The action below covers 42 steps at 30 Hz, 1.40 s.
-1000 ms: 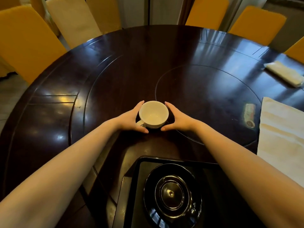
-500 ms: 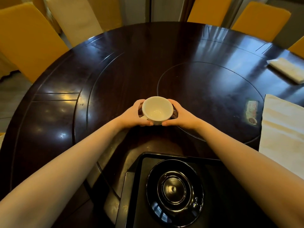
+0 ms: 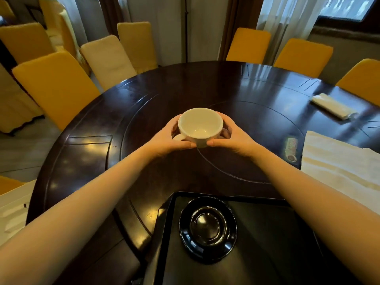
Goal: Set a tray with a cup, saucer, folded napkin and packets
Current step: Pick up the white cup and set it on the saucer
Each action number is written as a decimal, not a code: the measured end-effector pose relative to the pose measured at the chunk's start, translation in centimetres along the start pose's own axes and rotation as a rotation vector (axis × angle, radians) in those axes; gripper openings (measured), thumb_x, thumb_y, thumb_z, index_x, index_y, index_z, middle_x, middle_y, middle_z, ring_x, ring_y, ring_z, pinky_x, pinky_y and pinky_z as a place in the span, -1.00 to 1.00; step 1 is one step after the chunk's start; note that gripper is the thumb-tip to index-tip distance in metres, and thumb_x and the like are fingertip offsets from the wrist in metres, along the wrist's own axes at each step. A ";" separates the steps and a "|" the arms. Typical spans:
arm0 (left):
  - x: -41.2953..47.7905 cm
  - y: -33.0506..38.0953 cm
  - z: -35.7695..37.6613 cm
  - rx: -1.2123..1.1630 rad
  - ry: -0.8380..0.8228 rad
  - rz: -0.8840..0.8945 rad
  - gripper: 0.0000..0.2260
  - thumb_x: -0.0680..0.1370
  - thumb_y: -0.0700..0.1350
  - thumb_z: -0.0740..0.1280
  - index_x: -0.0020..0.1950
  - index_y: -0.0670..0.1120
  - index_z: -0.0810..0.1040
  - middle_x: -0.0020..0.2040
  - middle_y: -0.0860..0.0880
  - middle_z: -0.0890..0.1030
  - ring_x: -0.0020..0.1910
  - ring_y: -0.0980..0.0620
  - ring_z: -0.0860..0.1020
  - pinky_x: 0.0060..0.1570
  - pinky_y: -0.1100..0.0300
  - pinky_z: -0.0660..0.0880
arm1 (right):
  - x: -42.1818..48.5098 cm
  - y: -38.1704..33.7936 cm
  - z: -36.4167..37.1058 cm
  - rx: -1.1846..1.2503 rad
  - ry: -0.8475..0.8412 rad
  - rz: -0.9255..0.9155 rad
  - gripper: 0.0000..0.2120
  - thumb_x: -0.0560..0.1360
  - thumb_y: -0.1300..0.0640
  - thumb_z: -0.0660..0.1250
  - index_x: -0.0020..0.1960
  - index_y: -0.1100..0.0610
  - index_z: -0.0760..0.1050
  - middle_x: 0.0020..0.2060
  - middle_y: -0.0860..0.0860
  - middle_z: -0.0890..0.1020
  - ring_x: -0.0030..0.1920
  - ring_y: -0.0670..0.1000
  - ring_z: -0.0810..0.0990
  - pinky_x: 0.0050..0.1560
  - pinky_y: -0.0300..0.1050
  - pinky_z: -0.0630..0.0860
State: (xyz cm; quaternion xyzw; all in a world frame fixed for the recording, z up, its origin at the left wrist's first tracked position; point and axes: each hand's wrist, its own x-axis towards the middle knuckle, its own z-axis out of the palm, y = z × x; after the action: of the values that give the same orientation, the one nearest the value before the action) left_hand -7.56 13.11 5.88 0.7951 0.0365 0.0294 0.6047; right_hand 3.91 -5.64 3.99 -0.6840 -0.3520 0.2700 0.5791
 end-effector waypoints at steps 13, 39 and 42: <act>-8.2 -2.3 5.6 -0.012 -0.056 0.020 -0.31 0.32 -0.26 0.50 0.36 0.06 0.32 0.27 0.08 0.49 0.22 0.21 0.48 0.16 0.37 0.43 | -10.3 3.2 3.2 0.071 0.002 0.041 -0.20 0.29 0.25 0.51 0.37 -0.13 0.19 0.28 -0.17 0.36 0.24 -0.21 0.41 0.07 -0.41 0.46; -13.1 -13.1 11.8 0.010 -0.049 -0.108 -0.29 0.26 -0.16 0.51 0.30 0.14 0.28 0.28 0.06 0.41 0.26 0.16 0.42 0.07 0.49 0.42 | -16.1 12.3 7.1 -0.059 -0.081 0.282 -0.05 0.31 0.23 0.52 0.49 -0.01 -0.01 0.47 -0.01 0.14 0.43 0.00 0.20 0.43 0.01 0.23; -12.7 -12.8 11.5 0.036 -0.082 -0.114 -0.30 0.26 -0.16 0.51 0.28 0.17 0.27 0.24 0.13 0.42 0.24 0.19 0.42 0.06 0.51 0.41 | -15.8 12.1 6.8 -0.072 -0.109 0.305 -0.01 0.32 0.21 0.51 0.50 -0.02 -0.08 0.49 -0.02 0.07 0.46 0.01 0.13 0.46 0.04 0.15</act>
State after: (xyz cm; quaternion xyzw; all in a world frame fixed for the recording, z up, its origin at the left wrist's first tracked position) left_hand -19.43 4.30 -9.54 0.8029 0.0575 -0.0384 0.5921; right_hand -8.90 -15.10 -9.78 -0.7341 -0.2844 0.3785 0.4867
